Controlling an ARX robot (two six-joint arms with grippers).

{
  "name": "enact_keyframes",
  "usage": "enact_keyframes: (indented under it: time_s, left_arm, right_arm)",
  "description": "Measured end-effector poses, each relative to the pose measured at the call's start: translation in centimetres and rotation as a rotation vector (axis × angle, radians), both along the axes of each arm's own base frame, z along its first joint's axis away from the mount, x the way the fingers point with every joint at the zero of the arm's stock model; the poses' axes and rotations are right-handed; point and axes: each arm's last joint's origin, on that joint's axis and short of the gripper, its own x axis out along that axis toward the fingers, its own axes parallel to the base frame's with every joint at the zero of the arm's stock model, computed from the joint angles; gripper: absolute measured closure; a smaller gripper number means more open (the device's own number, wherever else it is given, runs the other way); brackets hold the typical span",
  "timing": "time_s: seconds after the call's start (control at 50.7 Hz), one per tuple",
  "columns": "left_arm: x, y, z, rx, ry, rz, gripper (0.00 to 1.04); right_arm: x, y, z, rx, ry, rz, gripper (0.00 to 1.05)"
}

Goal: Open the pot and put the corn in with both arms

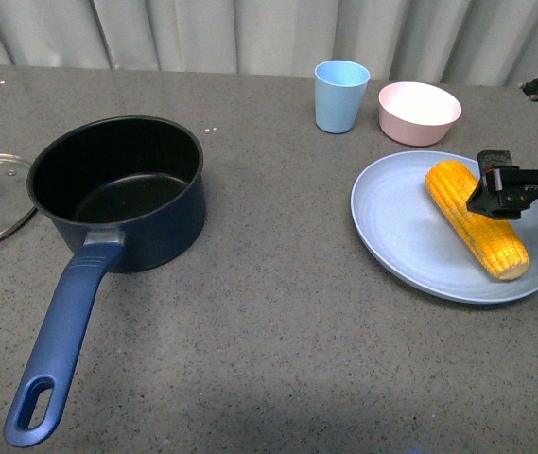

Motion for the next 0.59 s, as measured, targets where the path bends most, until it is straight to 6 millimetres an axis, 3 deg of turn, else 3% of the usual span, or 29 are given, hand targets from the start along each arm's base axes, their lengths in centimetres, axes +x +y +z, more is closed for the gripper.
enact_keyframes:
  time_s: [0.217,0.592]
  left_arm:
    - [0.0,0.0,0.0,0.0,0.0,0.0,0.07]
    - [0.0,0.0,0.0,0.0,0.0,0.0,0.07]
  right_arm:
    - [1.0,0.8,-0.8,-0.001,0.028,0.018,0.1]
    - [1.3,1.4,-1.4,-0.015,0.052,0.026,0.64]
